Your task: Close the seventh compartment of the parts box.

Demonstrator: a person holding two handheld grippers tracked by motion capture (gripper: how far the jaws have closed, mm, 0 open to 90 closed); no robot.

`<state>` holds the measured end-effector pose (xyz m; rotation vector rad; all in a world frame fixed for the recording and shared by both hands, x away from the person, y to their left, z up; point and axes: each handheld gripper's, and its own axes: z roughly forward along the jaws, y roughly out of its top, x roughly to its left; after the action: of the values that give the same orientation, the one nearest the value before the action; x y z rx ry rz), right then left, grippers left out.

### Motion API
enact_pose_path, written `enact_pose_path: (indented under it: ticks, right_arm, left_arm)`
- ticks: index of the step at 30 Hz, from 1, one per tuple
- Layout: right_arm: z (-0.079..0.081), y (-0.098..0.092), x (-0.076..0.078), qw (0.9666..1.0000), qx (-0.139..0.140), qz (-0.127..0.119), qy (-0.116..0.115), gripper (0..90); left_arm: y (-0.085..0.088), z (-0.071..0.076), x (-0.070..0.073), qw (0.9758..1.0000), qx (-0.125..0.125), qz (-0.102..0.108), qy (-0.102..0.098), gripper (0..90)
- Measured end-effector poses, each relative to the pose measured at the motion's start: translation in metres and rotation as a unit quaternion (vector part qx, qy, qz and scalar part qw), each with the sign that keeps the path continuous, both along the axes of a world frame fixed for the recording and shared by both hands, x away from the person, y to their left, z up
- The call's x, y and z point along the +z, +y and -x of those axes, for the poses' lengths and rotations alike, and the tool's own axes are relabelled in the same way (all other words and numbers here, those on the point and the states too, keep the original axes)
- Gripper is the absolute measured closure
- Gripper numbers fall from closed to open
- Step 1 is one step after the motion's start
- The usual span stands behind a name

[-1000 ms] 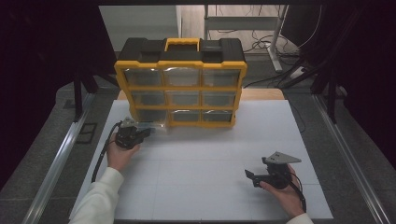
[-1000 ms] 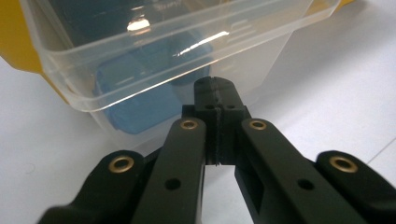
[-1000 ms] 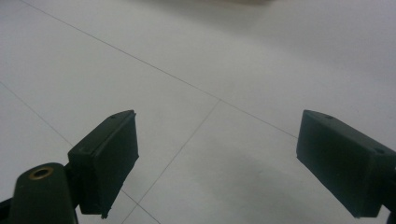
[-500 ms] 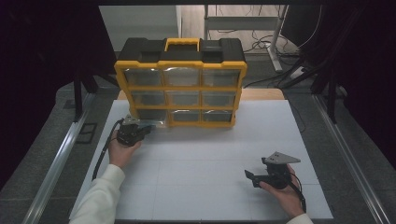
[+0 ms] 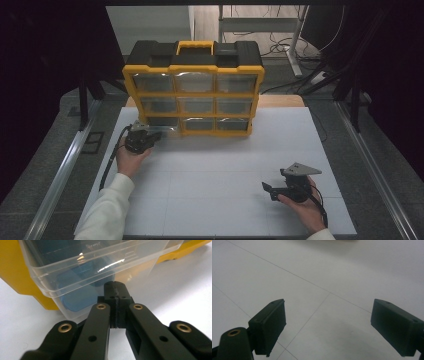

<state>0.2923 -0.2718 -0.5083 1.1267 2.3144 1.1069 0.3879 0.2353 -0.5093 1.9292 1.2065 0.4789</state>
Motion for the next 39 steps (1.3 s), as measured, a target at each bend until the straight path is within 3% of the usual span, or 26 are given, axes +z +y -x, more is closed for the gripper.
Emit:
enact_pose_path:
  ticks: [39]
  right_arm:
    - [0.0, -0.002, 0.0, 1.0, -0.003, 0.001, -0.001, 13.1]
  left_arm:
    - [-0.005, -0.028, 0.001, 0.9996, 0.012, 0.022, -0.013, 90.0]
